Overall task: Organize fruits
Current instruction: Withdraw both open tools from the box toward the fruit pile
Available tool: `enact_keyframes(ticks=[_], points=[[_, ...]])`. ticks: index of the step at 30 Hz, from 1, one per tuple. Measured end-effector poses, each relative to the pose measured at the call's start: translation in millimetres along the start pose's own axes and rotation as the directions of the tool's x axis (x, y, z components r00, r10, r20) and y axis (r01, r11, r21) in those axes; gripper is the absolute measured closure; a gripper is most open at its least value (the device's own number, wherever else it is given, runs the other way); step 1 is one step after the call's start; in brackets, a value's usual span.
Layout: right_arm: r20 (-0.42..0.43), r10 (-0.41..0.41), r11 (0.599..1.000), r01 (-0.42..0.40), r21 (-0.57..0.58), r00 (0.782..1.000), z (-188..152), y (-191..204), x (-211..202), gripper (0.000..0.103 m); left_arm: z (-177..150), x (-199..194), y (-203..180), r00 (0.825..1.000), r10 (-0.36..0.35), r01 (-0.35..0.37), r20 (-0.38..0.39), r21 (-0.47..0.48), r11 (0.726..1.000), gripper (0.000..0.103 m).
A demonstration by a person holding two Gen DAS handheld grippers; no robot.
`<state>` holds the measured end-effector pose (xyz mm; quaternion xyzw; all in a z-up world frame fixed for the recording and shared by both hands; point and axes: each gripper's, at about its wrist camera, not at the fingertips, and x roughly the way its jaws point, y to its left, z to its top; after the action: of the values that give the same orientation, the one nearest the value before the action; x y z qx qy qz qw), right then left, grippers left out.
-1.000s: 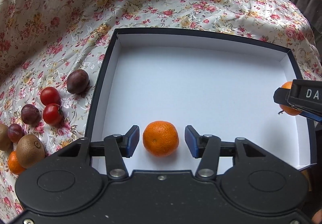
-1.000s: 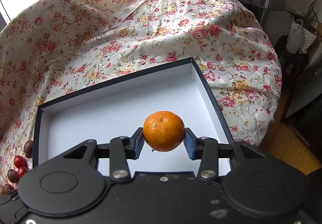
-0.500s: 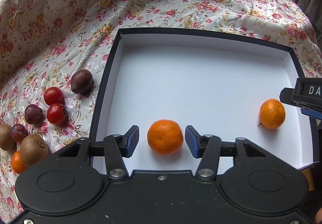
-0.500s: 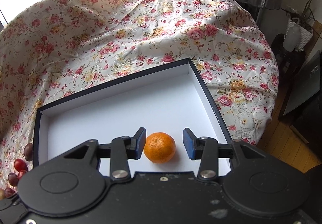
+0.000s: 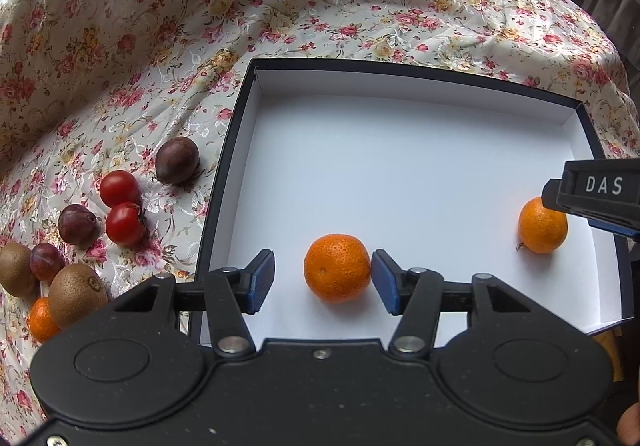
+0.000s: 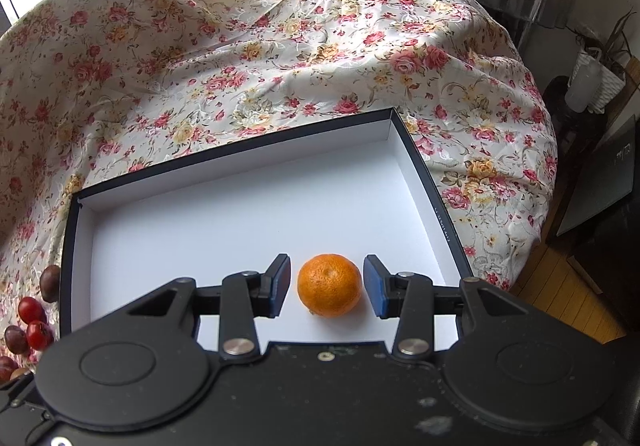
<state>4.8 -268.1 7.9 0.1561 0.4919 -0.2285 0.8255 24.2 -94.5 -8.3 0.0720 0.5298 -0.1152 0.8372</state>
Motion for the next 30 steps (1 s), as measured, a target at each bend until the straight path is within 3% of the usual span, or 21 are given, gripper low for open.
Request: enact_keyframes(ticks=[9,21,25,30], points=[[0.024,-0.008,0.997,0.01,-0.071,1.0,-5.7,27.5,-6.0,0.059,1.4,-10.9,32.2,0.999,0.029,-0.026,0.036,-0.066,0.997,0.041],[0.054,0.005,0.989,0.003,-0.15,0.999,-21.2,73.7,-9.7,0.06,-4.8,-3.5,78.8,0.996,0.094,-0.094,-0.007,-0.125,0.988,0.04],[0.038,0.013,0.986,-0.007,-0.165,0.999,-25.1,90.3,-9.7,0.06,-8.4,-6.1,93.2,0.998,0.067,-0.067,-0.004,-0.141,0.988,0.029],[0.048,0.023,0.981,-0.014,-0.193,0.999,-31.7,111.5,-12.8,0.06,-13.1,-17.1,108.7,0.999,0.031,-0.025,0.031,-0.162,0.986,0.032]])
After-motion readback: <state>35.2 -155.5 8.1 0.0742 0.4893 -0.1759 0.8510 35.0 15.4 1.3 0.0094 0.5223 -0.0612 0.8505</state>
